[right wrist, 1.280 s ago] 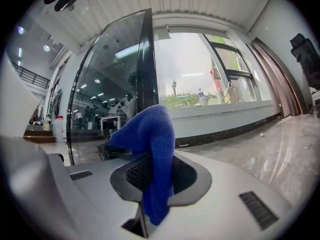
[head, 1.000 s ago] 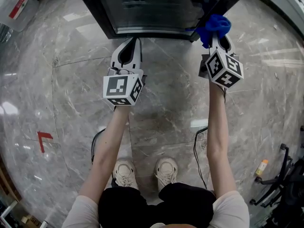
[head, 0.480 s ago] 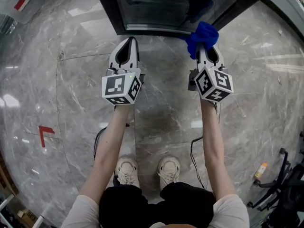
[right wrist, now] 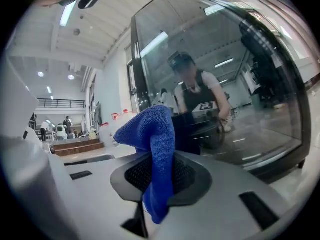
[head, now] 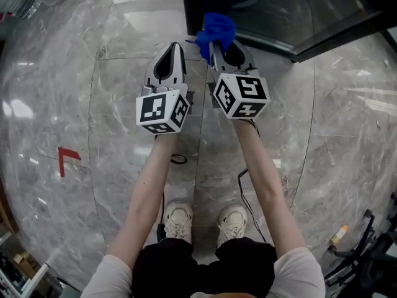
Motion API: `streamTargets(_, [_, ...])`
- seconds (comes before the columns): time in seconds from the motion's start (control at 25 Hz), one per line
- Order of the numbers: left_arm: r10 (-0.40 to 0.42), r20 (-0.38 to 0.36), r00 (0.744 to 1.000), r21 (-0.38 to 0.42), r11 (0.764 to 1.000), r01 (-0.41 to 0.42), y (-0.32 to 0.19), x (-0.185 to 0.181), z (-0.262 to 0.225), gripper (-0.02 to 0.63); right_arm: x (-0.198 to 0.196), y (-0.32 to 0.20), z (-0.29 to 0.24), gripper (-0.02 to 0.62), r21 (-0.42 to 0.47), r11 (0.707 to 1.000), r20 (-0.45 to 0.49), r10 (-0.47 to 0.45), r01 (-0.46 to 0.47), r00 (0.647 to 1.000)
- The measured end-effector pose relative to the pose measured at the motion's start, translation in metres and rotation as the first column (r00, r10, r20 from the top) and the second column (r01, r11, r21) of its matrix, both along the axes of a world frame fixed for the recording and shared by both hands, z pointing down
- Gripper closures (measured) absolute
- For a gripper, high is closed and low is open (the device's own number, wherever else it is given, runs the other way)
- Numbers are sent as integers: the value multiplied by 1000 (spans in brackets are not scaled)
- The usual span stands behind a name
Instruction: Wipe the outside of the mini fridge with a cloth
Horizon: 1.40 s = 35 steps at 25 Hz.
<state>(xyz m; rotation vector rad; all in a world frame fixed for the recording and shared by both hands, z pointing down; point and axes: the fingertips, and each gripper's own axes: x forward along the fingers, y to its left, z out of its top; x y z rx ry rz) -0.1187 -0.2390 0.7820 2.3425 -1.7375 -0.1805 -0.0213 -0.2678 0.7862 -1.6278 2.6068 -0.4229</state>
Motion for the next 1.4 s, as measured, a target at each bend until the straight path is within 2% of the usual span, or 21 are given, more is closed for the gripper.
streamTargets(0.12, [-26,4,1000,-23,999,26,0,-20,13,603,-38,-10,13,515,-3,999,-10,-36,36,999])
streamTargets(0.28, [-34,8,999,-38,999,34,-2,-32,24,603,-60,-24,27,514,-15,999,-33,-47,47,998])
streamTargets(0.44, [-39,-5,999,-51,998,39,-7,-34,32,603,-57,-37,30,515,-15,1000,-27,-22,22,999])
streamTargets(0.64, [-16,-6,1000,-49,999,16,-10,-19,34,603,-41,-38,29,514,8,1000,-38,-8,9,999])
streamTargets(0.92, [29,8,1000,-46,999,-29,-12,19,34,603,24,-32,30,514,16,997,-59,72,-72,996])
streamTargets(1.24, [118,14,993,-36,992,-118,-7,96,32,603,155,-14,35,514,-12,966,-58,256,-257,965])
streamTargets(1.4, [180,25,983,-35,983,-179,-1,136,35,603,202,-7,35,514,-14,949,-72,314,-316,947])
